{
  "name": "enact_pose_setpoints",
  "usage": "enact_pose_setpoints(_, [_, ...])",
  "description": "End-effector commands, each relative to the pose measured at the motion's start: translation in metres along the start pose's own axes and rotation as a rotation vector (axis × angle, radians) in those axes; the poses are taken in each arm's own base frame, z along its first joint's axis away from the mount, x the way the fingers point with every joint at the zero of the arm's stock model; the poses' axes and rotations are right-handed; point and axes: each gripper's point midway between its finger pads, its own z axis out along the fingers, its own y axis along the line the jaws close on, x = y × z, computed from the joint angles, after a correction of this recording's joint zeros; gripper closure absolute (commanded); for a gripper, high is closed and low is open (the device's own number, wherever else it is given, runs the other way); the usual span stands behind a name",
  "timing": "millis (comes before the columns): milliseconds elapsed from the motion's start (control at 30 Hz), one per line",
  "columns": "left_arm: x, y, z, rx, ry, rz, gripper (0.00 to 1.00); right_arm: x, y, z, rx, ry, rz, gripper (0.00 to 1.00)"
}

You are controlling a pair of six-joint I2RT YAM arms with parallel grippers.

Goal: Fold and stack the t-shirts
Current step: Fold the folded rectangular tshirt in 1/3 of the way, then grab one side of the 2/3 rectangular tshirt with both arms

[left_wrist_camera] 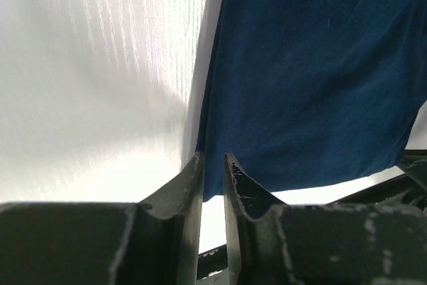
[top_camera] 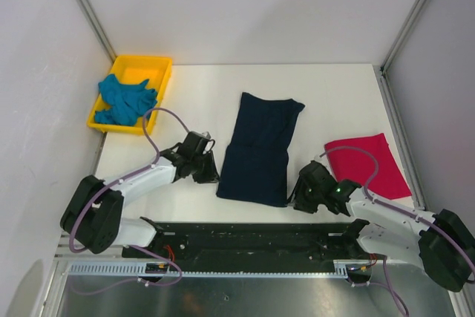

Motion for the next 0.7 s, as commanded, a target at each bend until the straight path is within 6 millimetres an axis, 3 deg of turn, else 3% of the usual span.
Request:
enact_pose_setpoints(0, [-0.002,-0.002,-0.008,0.028,-0.021,0.023,0.77,0.008,0.005,0.006,-0.022,0.012,0.041,0.58])
enact_pose_setpoints(500, [0.014,0.010,-0.007,0.013,0.006,0.019,0.76,0.015,-0.001,0.019,-0.019,-0.013,0.089,0.57])
enact_pose_setpoints(667, [0.027,0.017,-0.005,0.011,0.036,0.014,0.72,0.013,-0.008,0.019,0.005,-0.034,0.091,0.76])
